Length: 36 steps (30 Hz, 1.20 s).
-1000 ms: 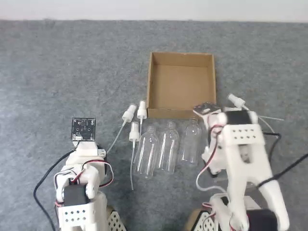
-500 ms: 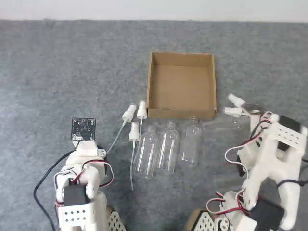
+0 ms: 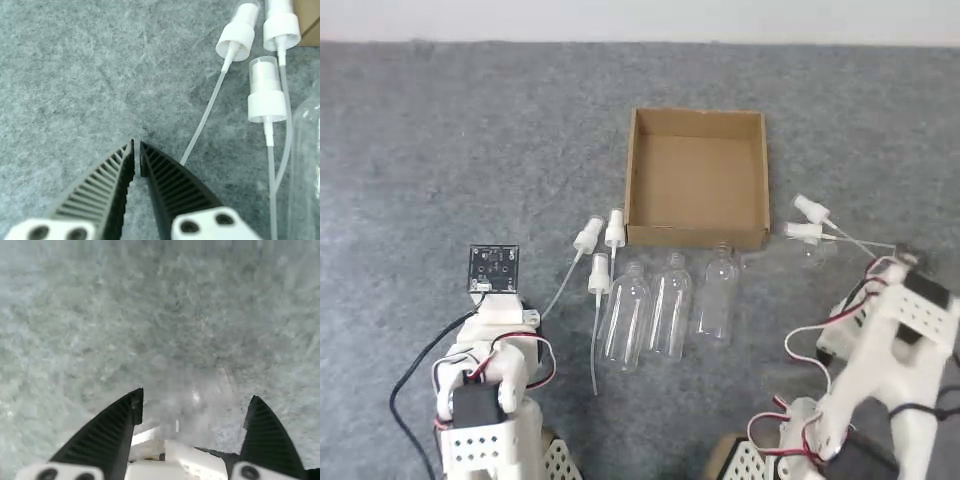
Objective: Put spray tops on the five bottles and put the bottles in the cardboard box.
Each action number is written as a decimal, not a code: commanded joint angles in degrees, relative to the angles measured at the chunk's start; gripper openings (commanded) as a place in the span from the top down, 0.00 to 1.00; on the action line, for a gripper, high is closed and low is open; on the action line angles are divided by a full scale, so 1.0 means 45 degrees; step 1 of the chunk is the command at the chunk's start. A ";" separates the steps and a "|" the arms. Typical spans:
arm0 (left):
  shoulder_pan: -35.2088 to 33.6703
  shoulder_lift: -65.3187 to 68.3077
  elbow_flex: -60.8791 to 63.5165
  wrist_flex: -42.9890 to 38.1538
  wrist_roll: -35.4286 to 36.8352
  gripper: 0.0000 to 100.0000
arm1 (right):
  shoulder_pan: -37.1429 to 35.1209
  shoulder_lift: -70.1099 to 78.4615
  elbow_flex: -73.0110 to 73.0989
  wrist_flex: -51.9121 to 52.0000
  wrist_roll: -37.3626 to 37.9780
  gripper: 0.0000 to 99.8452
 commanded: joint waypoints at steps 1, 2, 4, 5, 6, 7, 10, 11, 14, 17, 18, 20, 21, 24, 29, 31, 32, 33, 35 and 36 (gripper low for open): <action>0.0039 0.0000 -0.0147 -0.0293 -0.0059 0.99 | -0.0010 -0.0244 0.1114 -0.1690 -0.0215 0.71; 0.0039 0.0000 -0.0147 -0.0293 -0.0059 0.99 | -0.0049 -0.0225 0.1387 -0.2081 -0.0215 0.71; 0.0039 0.0000 -0.0147 -0.0293 -0.0059 0.99 | -0.0088 -0.0244 0.2032 -0.2901 -0.0215 0.71; 0.0039 0.0000 -0.0147 -0.0293 -0.0059 0.99 | -0.0088 -0.0303 0.2383 -0.3350 -0.0195 0.71; 0.0039 0.0000 -0.0147 -0.0293 -0.0059 0.99 | -0.0068 -0.0342 0.2735 -0.3858 -0.0137 0.71; 0.0039 0.0000 -0.0147 -0.0293 -0.0059 0.99 | -0.0029 -0.0342 0.3028 -0.4249 -0.0117 0.71; 0.0039 0.0000 -0.0147 -0.0313 -0.0059 0.99 | -0.0010 -0.0361 0.3399 -0.4757 0.0020 0.71; 0.0039 0.0000 -0.0147 -0.0332 -0.0059 0.99 | -0.0029 -0.0361 0.3341 -0.4777 0.0391 0.71; 0.0039 0.0000 -0.0147 -0.0371 -0.0059 0.99 | -0.0010 -0.0361 0.2813 -0.4718 0.2286 0.71; 0.0039 0.0000 -0.0147 -0.0371 -0.0059 0.99 | -0.0010 -0.0361 0.1993 -0.4503 0.4278 0.71; 0.0039 0.0000 -0.0147 -0.0371 -0.0059 0.99 | -0.0049 -0.0361 0.1563 -0.4132 0.4708 0.71; 0.0039 0.0000 -0.0147 -0.0371 -0.0059 0.99 | -0.0166 -0.0361 0.0352 -0.2823 0.5509 0.71; 0.0039 0.0000 -0.0147 -0.0371 -0.0059 0.99 | -0.0342 -0.0361 -0.0391 -0.2002 0.6017 0.71; 0.0039 0.0000 -0.0147 -0.0371 -0.0059 0.99 | -0.1123 -0.0361 -0.2716 0.0772 0.7736 0.73; 0.0039 0.0000 -0.0147 -0.0371 -0.0059 0.99 | -0.3878 -0.0361 -0.4884 0.3917 0.9944 0.92; 0.0020 0.0000 -0.0147 -0.0371 -0.0059 0.99 | -0.5206 -0.0322 -0.4962 0.4894 1.0530 0.97; 0.0020 0.0000 -0.0147 -0.0371 -0.0059 0.99 | -0.5851 -0.0322 -0.4904 0.5226 1.0842 0.98; 0.0039 0.0000 -0.0147 -0.0371 -0.0059 0.99 | -0.6379 -0.0361 -0.4747 0.5226 1.0940 0.99; 0.0039 0.0000 -0.0147 -0.0371 -0.0059 0.99 | -0.7238 -0.0225 -0.4415 0.5206 1.0921 0.99; 0.0039 0.0000 -0.0147 -0.0371 -0.0059 0.99 | -0.7766 -0.0225 -0.4200 0.5206 1.0960 0.99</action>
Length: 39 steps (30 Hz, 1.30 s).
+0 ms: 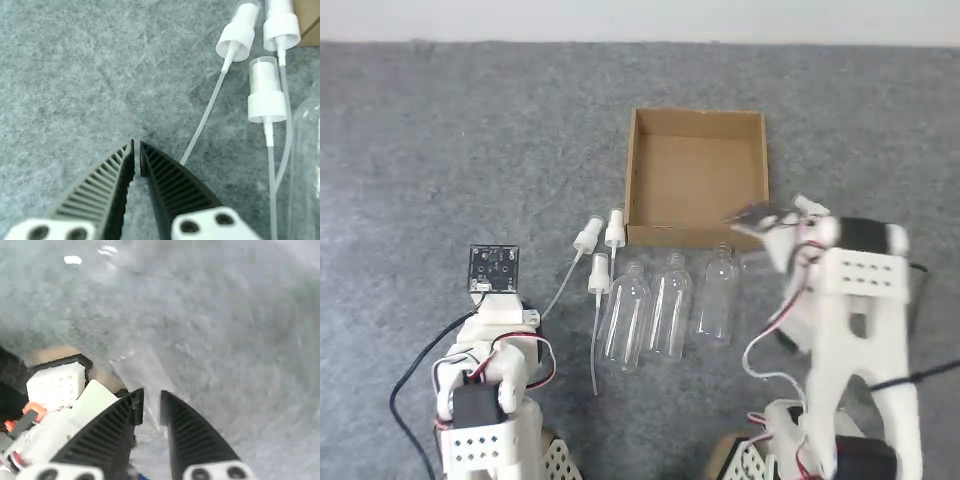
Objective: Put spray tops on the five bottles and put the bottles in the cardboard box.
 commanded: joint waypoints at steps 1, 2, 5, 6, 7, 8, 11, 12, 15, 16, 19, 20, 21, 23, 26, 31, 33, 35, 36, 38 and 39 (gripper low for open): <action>0.0039 0.0000 -0.0147 -0.0371 -0.0059 0.99 | -0.2237 -0.0147 0.0274 0.0576 0.0606 0.99; 0.0039 0.0000 -0.0147 -0.0371 -0.0059 0.99 | -0.2706 -0.0147 0.0645 0.0576 0.0938 0.99; 0.0020 0.0000 -0.0147 -0.0371 -0.0059 0.99 | -0.3917 -0.0166 0.1719 0.0537 0.1387 0.99; 0.0020 0.0000 -0.0147 -0.0371 -0.0059 0.99 | -0.3976 -0.0205 0.1856 0.0498 0.1407 0.99; 0.0020 0.0000 -0.0147 -0.0371 -0.0059 0.99 | -0.3839 -0.0205 0.1856 0.0498 0.1407 0.99; 0.0020 0.0000 -0.0147 -0.0371 -0.0059 0.99 | -0.3624 -0.0186 0.1856 0.0498 0.1446 0.99; 0.0020 0.0000 -0.0147 -0.0371 -0.0059 0.99 | -0.3116 -0.0127 0.2129 0.0518 0.2403 0.99; 0.0020 0.0000 -0.0147 -0.0371 -0.0059 0.99 | -0.2842 -0.0127 0.2325 0.0479 0.2637 0.99; 0.0000 0.0000 -0.0147 -0.0371 -0.0059 0.99 | -0.1846 -0.0127 0.2735 -0.0166 0.3223 0.99; -0.0020 0.0000 -0.0147 -0.0371 -0.0059 0.99 | -0.1455 -0.0127 0.2852 -0.0537 0.3380 0.99; -0.0020 0.0000 -0.0147 -0.0371 -0.0059 0.99 | -0.0283 -0.0127 0.3067 -0.1573 0.3673 0.98; -0.0020 0.0000 -0.0147 -0.0371 -0.0059 0.99 | 0.0127 -0.0127 0.3126 -0.1944 0.3751 0.98; -0.0020 0.0000 -0.0147 -0.0371 -0.0059 0.99 | 0.0518 -0.0127 0.3243 -0.2315 0.3849 0.98; -0.0020 0.0000 -0.0147 -0.0371 -0.0059 0.99 | 0.1162 -0.0127 0.3477 -0.3077 0.3888 0.98; -0.0020 0.0000 -0.0147 -0.0371 -0.0059 0.99 | 0.1983 -0.0127 0.3927 -0.4034 0.3907 0.98; -0.0020 0.0000 -0.0147 -0.0371 -0.0059 0.99 | 0.2335 -0.0127 0.4747 -0.5421 0.3927 0.98; -0.0020 0.0000 -0.0147 -0.0352 -0.0059 0.99 | 0.2784 -0.0127 0.4786 -0.6125 0.3888 0.98; -0.0020 0.0000 -0.0147 -0.0352 -0.0059 0.99 | 0.3350 -0.0127 0.4728 -0.6867 0.3888 0.98; -0.0020 0.0000 -0.0147 -0.0352 -0.0059 0.99 | 0.3663 -0.0127 0.4728 -0.7219 0.3888 0.98; -0.0020 0.0000 -0.0147 -0.0352 -0.0059 0.99 | 0.4386 -0.0127 0.4591 -0.7902 0.3868 0.98; -0.0020 0.0000 -0.0147 -0.0352 -0.0059 0.99 | 0.4757 -0.0127 0.4415 -0.8078 0.3829 0.98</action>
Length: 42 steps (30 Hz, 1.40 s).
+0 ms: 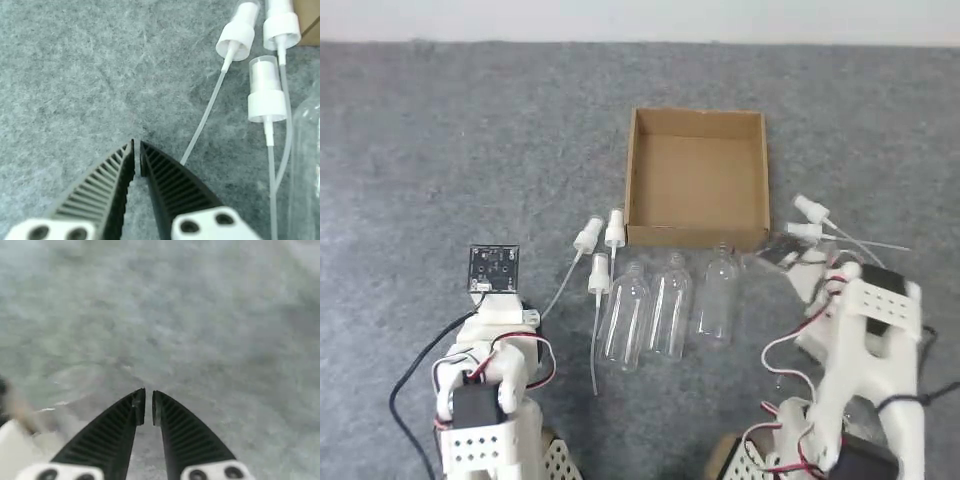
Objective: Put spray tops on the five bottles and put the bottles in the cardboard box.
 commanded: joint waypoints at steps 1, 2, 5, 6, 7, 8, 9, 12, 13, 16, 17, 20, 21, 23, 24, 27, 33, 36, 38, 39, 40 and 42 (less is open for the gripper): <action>-0.0020 0.0000 -0.0147 -0.0352 -0.0059 0.99 | 0.1631 -0.0147 -0.0664 -0.1045 -0.0117 0.98; -0.0020 0.0000 -0.0147 -0.0352 -0.0059 0.99 | 0.1944 -0.0166 -0.0977 -0.0987 -0.0488 0.98; -0.0020 0.0000 -0.0147 -0.0352 -0.0059 0.99 | 0.2549 -0.0303 -0.1973 0.0010 -0.1094 0.98; -0.0020 0.0000 -0.0147 -0.0352 -0.0059 0.99 | 0.2647 -0.0303 -0.2383 0.0733 -0.0977 0.97; -0.0020 0.0000 -0.0147 -0.0352 -0.0059 0.99 | 0.2764 -0.0303 -0.2813 0.1592 -0.0645 0.95; -0.0020 0.0000 -0.0147 -0.0352 -0.0059 0.99 | 0.2882 -0.0303 -0.3223 0.2510 -0.0059 0.93; -0.0020 0.0000 -0.0147 -0.0352 -0.0059 0.99 | 0.3018 -0.0303 -0.3634 0.3429 0.0703 0.90; -0.0020 0.0000 -0.0147 -0.0352 -0.0059 0.99 | 0.3526 -0.0303 -0.4532 0.5773 0.3399 0.85; -0.0020 0.0000 -0.0147 -0.0352 -0.0059 0.99 | 0.3800 -0.0303 -0.4689 0.6183 0.4239 0.85; -0.0020 0.0000 -0.0147 -0.0352 -0.0059 0.99 | 0.4835 -0.0303 -0.4630 0.6613 0.6291 0.85; -0.0020 0.0000 -0.0147 -0.0352 -0.0059 0.99 | 0.5265 -0.0303 -0.4474 0.6554 0.6974 0.85; 0.0020 0.0000 -0.0147 -0.0352 -0.0059 0.99 | 0.6457 -0.0303 -0.4103 0.6554 0.9319 0.85; 0.0039 0.0000 -0.0147 -0.0352 -0.0059 0.99 | 0.6828 -0.0303 -0.4005 0.6554 0.9983 0.85; 0.0039 0.0000 -0.0147 -0.0352 -0.0059 0.99 | 0.7433 -0.0303 -0.3927 0.6554 1.0999 0.85; 0.0039 0.0000 -0.0147 -0.0352 -0.0059 0.99 | 0.7648 -0.0303 -0.3927 0.6554 1.1311 0.85; 0.0039 0.0000 -0.0147 -0.0352 -0.0059 0.99 | 0.7922 -0.0303 -0.3810 0.6554 1.1624 0.85; -0.0020 0.0000 -0.0147 -0.0352 -0.0059 0.99 | 0.7922 -0.0244 -0.2872 0.6007 1.1624 0.85; -0.0020 0.0000 -0.0147 -0.0352 -0.0059 0.99 | 0.7961 -0.0303 -0.1621 0.4366 1.1624 0.85; -0.0020 0.0000 -0.0147 -0.0352 -0.0059 0.99 | 0.8215 -0.0303 -0.1074 0.3507 1.1643 0.85; -0.0020 0.0000 -0.0147 -0.0352 -0.0059 0.99 | 0.8332 -0.0303 -0.0899 0.3214 1.1663 0.85; -0.0020 0.0000 -0.0147 -0.0352 -0.0059 0.99 | 0.8391 -0.0303 -0.0801 0.2999 1.1663 0.85; 0.0000 0.0000 -0.0147 -0.0352 -0.0059 0.99 | 0.8586 -0.0303 -0.0742 0.2784 1.1663 0.85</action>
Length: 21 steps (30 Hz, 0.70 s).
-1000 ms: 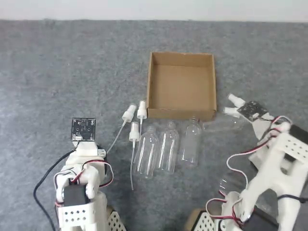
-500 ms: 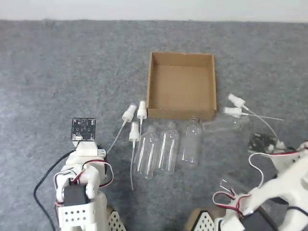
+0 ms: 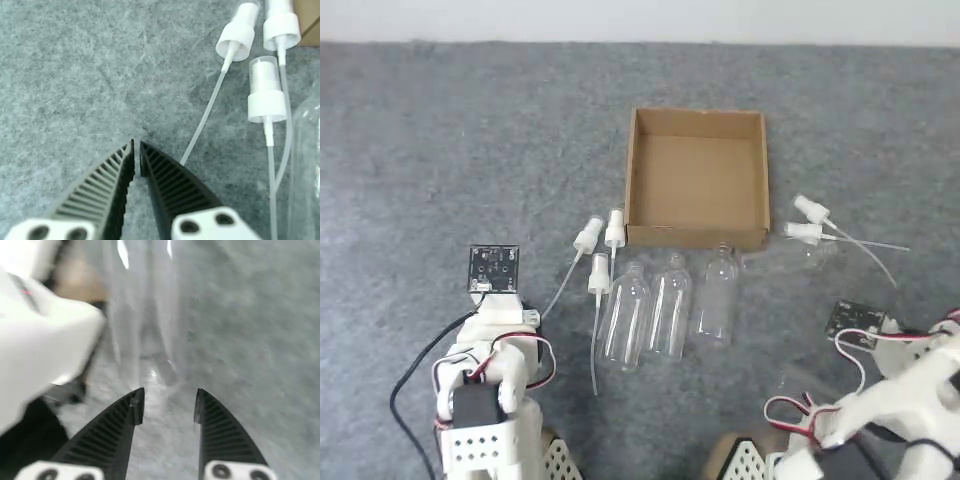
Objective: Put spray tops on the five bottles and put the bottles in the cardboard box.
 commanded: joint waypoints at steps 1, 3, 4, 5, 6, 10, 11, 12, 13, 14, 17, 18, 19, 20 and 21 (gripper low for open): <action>0.0020 0.0000 -0.0147 -0.0352 -0.0059 0.99 | 0.0459 -0.0029 0.0215 -0.0889 0.0176 0.85; 0.0020 0.0000 -0.0147 -0.0352 -0.0059 0.99 | 0.0615 -0.0029 0.0176 -0.0908 0.0176 0.85; 0.0020 0.0000 -0.0147 -0.0352 -0.0059 0.99 | 0.0694 -0.0029 0.0176 -0.0908 0.0176 0.85; 0.0020 0.0000 -0.0147 -0.0352 -0.0059 0.99 | 0.0791 -0.0029 0.0176 -0.0908 0.0371 0.85; 0.0020 0.0000 -0.0147 -0.0352 -0.0059 0.99 | 0.0928 -0.0029 0.0176 -0.0869 0.0723 0.85; 0.0039 0.0000 -0.0147 -0.0352 -0.0059 0.99 | 0.1475 -0.0029 0.0156 -0.0576 0.1172 0.85; 0.0039 0.0000 -0.0147 -0.0352 -0.0059 0.99 | 0.1495 -0.0049 0.0137 -0.0459 0.1055 0.85; 0.0039 0.0000 -0.0147 -0.0352 -0.0059 0.99 | 0.1397 -0.0107 0.0020 -0.0264 0.0664 0.85; 0.0039 0.0000 -0.0147 -0.0352 -0.0059 0.99 | 0.1319 -0.0225 -0.0254 0.0068 0.0117 0.85; 0.0039 0.0000 -0.0147 -0.0371 -0.0059 0.99 | 0.1026 -0.0381 -0.0567 0.0498 -0.0449 0.85; 0.0039 0.0000 -0.0147 -0.0371 -0.0059 0.99 | -0.0459 -0.1026 -0.1602 0.2569 -0.1973 0.85; 0.0039 0.0000 -0.0147 -0.0371 -0.0059 0.99 | -0.1123 -0.1299 -0.1915 0.3272 -0.2422 0.85; 0.0039 0.0000 -0.0147 -0.0371 -0.0059 0.99 | -0.1924 -0.1592 -0.2129 0.3800 -0.2852 0.85; 0.0039 0.0000 -0.0147 -0.0371 -0.0059 0.99 | -0.2725 -0.1905 -0.2168 0.3917 -0.3458 0.85; 0.0020 0.0000 -0.0147 -0.0371 -0.0059 0.99 | -0.3585 -0.2217 -0.2149 0.3819 -0.4357 0.85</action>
